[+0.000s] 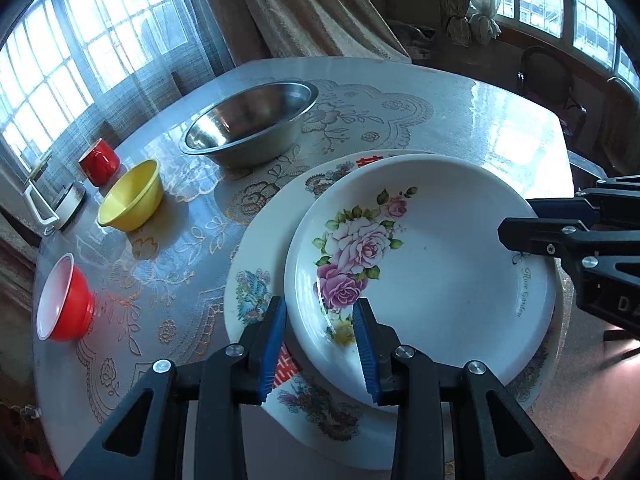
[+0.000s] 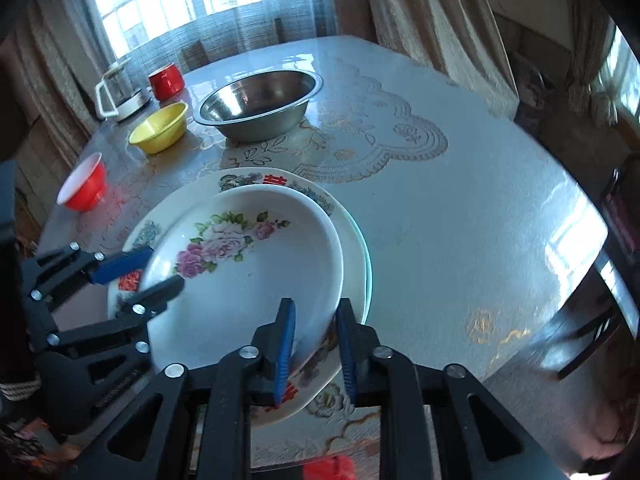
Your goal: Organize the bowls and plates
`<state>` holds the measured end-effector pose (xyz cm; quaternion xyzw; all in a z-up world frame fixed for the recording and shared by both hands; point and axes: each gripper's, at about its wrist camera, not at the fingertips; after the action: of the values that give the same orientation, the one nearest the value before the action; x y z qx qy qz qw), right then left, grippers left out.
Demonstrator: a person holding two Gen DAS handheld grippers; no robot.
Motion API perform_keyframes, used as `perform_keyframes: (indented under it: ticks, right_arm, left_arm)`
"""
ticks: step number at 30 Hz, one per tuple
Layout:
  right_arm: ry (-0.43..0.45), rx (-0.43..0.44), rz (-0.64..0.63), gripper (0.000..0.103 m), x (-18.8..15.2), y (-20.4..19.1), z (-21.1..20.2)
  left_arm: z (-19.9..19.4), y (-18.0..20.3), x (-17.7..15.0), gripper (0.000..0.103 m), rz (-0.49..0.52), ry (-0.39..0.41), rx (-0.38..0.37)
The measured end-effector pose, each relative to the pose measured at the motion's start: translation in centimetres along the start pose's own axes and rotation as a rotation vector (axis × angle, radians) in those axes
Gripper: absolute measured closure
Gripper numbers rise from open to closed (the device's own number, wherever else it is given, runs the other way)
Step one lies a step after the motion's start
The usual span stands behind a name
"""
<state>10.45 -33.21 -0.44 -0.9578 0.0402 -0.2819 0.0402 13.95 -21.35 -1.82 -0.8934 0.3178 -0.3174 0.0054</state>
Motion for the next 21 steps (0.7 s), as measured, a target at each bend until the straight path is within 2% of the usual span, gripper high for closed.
perform_keyframes:
  ticks: [3,6,9,11,14,18,21]
  right_arm:
    - [0.018,-0.022,-0.026,0.083,0.1,-0.6,0.4]
    - [0.035,-0.039,-0.052,0.082,0.1,-1.1,0.9]
    - [0.055,-0.029,-0.020,0.079,0.1,-0.7,0.6]
    - [0.098,-0.007,0.019,0.075,-0.2,0.0,-0.4]
    - [0.135,0.037,0.085,0.075,-0.8,1.0,-1.6]
    - [0.139,0.081,0.156,0.075,-1.9,1.6,-2.1]
    - [0.136,0.109,0.173,0.075,-2.5,1.2,-2.0]
  left_arm:
    - [-0.1,-0.7,0.0,0.068,-0.037,0.011,0.005]
    - [-0.5,-1.8,-0.4,0.068,-0.104,0.030,-0.032]
    - [-1.3,-3.2,-1.3,0.068,-0.191,0.070,-0.076]
    - [-1.9,-4.0,-2.0,0.068,-0.237,0.099,-0.101]
    - [-2.7,-4.6,-2.9,0.067,-0.269,0.139,-0.099]
    - [-3.2,-4.9,-4.0,0.058,-0.303,0.163,-0.120]
    - [-3.5,-4.8,-4.3,0.050,-0.303,0.161,-0.091]
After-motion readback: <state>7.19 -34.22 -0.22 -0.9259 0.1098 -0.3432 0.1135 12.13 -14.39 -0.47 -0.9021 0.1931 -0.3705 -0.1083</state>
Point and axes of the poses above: each gripper's, at about its wrist camera, not at the fingertips, and z roughly the way its jaws point, y to its right, x to its top, and after that the axes turned 3 degrees about z, right-handed
